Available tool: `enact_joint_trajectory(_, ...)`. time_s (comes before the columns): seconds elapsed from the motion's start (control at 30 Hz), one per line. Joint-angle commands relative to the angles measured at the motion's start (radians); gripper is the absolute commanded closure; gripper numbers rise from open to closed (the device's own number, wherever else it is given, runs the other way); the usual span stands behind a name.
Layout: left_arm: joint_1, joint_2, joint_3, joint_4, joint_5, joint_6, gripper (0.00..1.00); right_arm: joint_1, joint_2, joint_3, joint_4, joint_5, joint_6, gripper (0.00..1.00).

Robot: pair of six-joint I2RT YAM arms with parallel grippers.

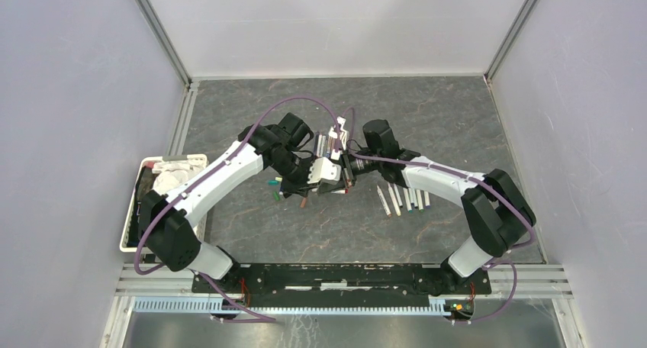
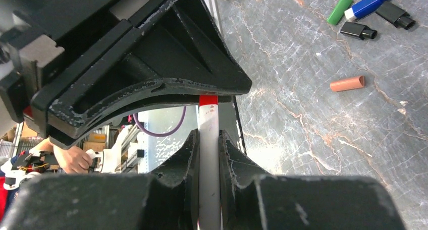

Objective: Open the pen caps
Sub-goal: Open the pen cap from the pen.

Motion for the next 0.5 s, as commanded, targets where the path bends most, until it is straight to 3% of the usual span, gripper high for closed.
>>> enact_joint_trajectory(0.0,-0.001,0.006,0.045,-0.007,0.064,-0.006,0.77,-0.006,-0.038,-0.009,0.073,-0.006,0.009,1.00)
enact_joint_trajectory(0.23,-0.001,0.008,0.044,0.005,0.076,-0.005,0.97,-0.006,-0.033,-0.020,0.118,-0.005,0.042,1.00)
enact_joint_trajectory(0.47,-0.001,0.022,0.006,-0.005,-0.020,0.044,0.98,-0.008,-0.048,-0.031,0.061,-0.025,-0.032,1.00)
